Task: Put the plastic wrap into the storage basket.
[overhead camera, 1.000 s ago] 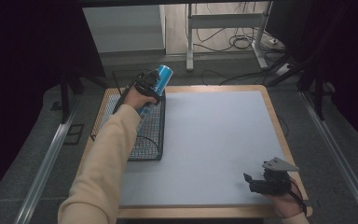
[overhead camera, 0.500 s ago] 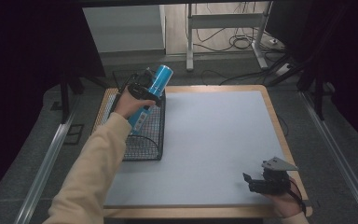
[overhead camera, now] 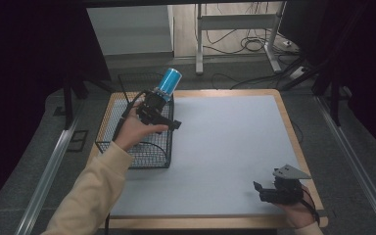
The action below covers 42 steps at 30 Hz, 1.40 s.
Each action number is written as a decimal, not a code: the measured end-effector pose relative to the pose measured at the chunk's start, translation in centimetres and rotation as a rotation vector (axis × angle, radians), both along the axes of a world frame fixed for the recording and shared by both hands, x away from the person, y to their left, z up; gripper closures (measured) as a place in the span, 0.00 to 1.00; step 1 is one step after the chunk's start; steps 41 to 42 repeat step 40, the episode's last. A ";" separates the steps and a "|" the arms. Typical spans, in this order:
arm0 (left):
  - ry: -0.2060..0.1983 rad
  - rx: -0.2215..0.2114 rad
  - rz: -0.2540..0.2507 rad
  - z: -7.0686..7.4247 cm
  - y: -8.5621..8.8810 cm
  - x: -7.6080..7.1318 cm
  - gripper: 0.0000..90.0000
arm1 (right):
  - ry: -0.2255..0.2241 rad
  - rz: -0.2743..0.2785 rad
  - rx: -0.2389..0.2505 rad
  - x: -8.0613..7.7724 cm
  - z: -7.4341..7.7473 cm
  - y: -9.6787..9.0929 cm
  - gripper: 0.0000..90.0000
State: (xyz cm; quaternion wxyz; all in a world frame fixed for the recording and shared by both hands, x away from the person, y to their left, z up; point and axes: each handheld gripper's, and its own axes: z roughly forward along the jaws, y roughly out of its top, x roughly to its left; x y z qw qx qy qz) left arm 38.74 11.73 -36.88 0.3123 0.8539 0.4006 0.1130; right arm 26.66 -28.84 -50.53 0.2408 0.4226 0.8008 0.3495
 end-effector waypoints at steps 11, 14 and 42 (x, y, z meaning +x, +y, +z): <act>-0.037 -0.044 -0.108 -2.8 -2.4 -5.6 0.15 | -0.011 -0.005 -0.004 -0.1 0.1 0.0 0.12; -0.034 -0.056 -0.143 -4.0 -3.0 -7.1 0.15 | -0.012 -0.005 -0.006 -0.1 0.1 0.0 0.12; 0.004 -0.037 -0.173 -11.0 -4.5 -10.4 0.16 | -0.058 0.019 -0.016 -0.3 0.1 0.2 0.12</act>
